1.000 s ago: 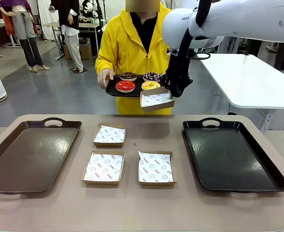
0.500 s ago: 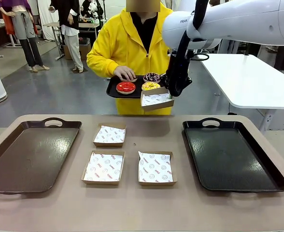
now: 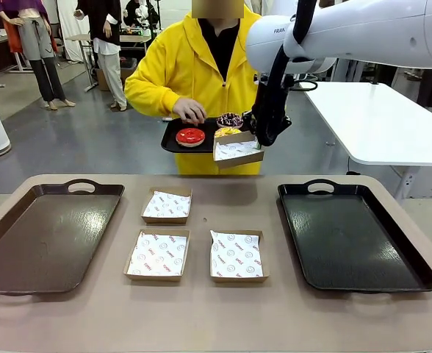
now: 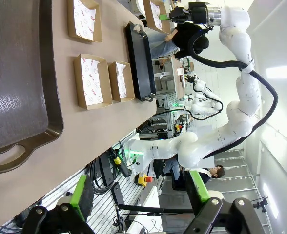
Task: Individually package the donuts and arrange them on the tray.
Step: Place the picked Paper togo box on the Handle tray while simultaneously picking up another Paper togo box from the table with the other hand.
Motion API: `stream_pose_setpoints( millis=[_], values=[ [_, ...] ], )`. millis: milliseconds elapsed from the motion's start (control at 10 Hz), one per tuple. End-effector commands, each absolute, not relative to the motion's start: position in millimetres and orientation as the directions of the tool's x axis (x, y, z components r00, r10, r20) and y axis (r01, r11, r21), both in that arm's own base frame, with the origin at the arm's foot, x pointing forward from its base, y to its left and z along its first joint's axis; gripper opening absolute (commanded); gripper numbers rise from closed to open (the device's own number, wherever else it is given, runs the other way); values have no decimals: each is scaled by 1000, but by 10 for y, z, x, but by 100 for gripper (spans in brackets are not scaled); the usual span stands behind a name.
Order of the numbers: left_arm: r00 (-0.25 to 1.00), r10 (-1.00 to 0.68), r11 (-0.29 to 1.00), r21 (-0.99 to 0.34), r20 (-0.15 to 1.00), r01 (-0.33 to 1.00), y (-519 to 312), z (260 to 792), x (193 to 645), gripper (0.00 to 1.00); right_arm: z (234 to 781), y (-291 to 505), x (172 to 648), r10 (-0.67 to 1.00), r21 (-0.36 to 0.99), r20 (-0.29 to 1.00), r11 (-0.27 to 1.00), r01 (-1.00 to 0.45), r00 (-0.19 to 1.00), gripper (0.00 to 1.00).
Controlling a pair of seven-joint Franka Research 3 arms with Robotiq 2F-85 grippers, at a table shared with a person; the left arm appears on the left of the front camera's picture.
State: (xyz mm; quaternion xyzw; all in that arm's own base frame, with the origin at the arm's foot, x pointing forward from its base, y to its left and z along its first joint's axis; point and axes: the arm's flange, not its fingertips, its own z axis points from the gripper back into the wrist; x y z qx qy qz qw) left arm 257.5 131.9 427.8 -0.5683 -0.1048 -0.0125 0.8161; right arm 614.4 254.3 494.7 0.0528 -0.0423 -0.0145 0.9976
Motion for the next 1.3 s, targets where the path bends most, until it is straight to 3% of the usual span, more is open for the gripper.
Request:
stream_pose_setpoints(
  millis=[0, 1200],
  values=[
    [974, 102, 341, -926, 204, 158, 1331, 4288, 2566, 100, 4931, 2518, 6099, -41, 102, 83, 994, 33, 996, 0],
    [974, 102, 341, -926, 204, 158, 1331, 4288, 2566, 100, 4931, 2518, 6099, -41, 102, 83, 994, 33, 996, 0]
  ],
)
